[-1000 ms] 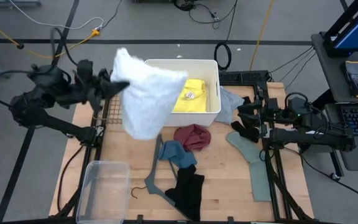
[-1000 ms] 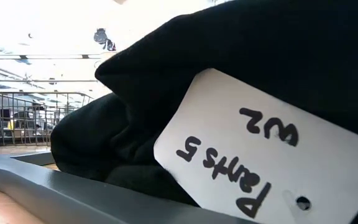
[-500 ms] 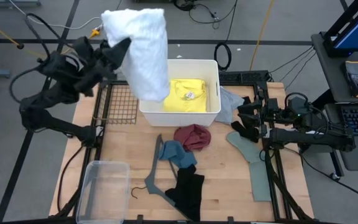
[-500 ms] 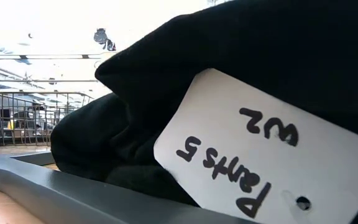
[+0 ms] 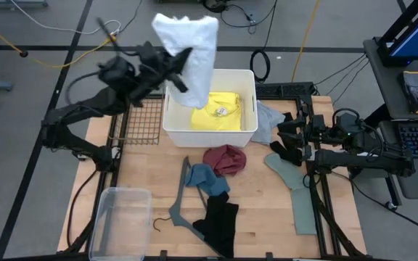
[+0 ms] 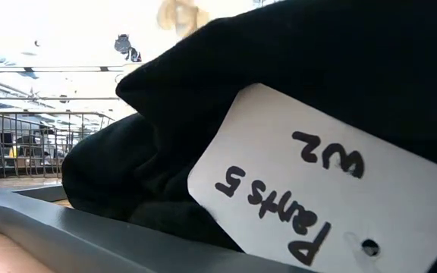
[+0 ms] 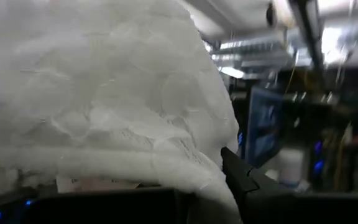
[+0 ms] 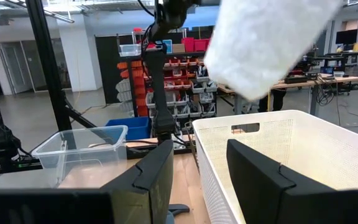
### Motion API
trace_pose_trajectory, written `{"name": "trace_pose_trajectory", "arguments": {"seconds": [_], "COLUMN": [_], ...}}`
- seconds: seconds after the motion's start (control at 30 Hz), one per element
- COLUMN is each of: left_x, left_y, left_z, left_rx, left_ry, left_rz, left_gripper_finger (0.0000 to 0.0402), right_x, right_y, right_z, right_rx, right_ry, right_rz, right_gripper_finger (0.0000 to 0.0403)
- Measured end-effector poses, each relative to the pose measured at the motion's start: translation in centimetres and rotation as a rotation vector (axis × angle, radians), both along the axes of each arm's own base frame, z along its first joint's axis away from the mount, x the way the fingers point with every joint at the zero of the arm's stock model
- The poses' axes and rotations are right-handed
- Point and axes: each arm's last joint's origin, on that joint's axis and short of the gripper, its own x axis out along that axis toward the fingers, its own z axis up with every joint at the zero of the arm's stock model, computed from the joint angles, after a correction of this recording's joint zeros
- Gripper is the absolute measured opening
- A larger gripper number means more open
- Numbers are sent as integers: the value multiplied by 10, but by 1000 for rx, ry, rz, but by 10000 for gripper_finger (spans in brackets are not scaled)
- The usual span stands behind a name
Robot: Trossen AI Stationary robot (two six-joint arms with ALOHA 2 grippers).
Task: Pick & Place Cloths
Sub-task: Put the white shirt into the white bin
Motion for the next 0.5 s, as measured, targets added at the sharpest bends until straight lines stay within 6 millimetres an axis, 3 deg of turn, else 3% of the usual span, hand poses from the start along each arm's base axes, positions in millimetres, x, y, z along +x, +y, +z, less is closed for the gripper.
{"name": "trace_pose_trajectory", "arguments": {"seconds": [0.3, 0.5], "left_x": [45, 57], "left_y": [25, 45], "left_z": [-47, -74], "left_rx": [89, 110], "left_ry": [353, 569], "left_rz": [168, 271], "left_gripper_finger": [35, 35], "right_x": [0, 0], "right_y": [0, 0], "right_z": [0, 0], "right_rx": [1, 1], "right_ry": [0, 0], "right_rz": [0, 0], "right_gripper_finger": [141, 141]}}
